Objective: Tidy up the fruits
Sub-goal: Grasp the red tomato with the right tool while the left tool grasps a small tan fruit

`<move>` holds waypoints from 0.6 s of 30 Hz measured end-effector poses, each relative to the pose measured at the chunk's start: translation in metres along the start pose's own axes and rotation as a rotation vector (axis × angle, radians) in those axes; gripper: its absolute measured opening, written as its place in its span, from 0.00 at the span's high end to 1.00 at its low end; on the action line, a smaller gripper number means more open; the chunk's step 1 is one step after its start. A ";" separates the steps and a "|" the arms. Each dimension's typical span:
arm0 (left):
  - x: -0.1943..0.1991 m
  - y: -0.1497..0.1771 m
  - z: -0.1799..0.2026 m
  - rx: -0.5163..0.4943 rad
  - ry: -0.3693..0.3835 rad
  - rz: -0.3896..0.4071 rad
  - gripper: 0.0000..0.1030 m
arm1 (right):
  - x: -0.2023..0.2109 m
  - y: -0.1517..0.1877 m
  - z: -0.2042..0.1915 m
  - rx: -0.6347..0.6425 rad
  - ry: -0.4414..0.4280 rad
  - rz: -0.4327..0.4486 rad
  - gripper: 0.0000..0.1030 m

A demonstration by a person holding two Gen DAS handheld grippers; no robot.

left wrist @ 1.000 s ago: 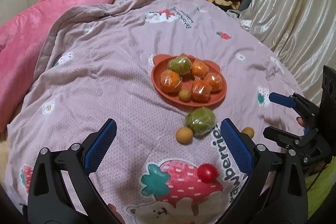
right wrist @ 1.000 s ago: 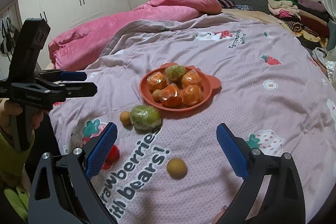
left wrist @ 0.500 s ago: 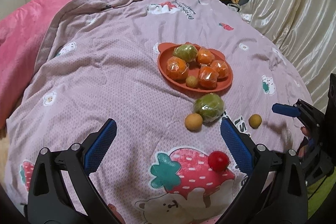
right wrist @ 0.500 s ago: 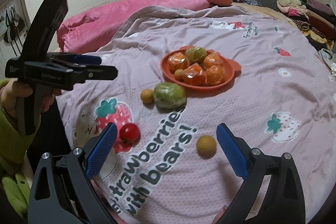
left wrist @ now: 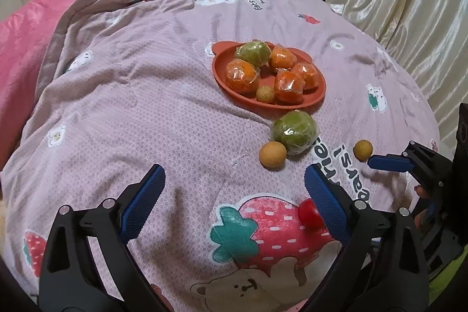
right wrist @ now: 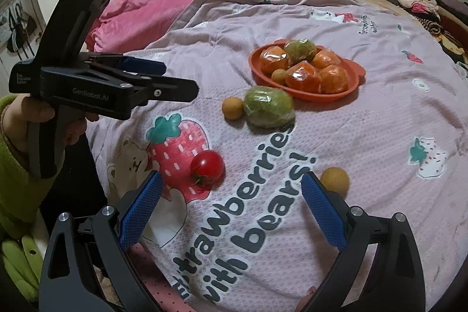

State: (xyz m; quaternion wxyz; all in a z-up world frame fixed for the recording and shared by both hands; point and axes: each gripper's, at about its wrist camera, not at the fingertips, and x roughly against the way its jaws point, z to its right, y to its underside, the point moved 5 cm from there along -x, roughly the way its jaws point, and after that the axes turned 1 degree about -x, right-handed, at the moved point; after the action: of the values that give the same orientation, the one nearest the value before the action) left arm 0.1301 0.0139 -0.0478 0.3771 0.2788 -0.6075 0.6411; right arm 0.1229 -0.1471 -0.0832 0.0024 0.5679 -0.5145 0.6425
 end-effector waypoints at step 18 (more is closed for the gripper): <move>-0.030 -0.005 0.014 -0.071 0.083 -0.042 0.50 | -0.024 0.005 -0.014 0.019 -0.034 -0.042 0.52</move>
State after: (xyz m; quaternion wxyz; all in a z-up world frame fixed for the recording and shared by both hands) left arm 0.1491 -0.0042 -0.0678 0.4250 0.2511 -0.6075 0.6223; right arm 0.1187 -0.1258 -0.1016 0.0018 0.5893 -0.4965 0.6374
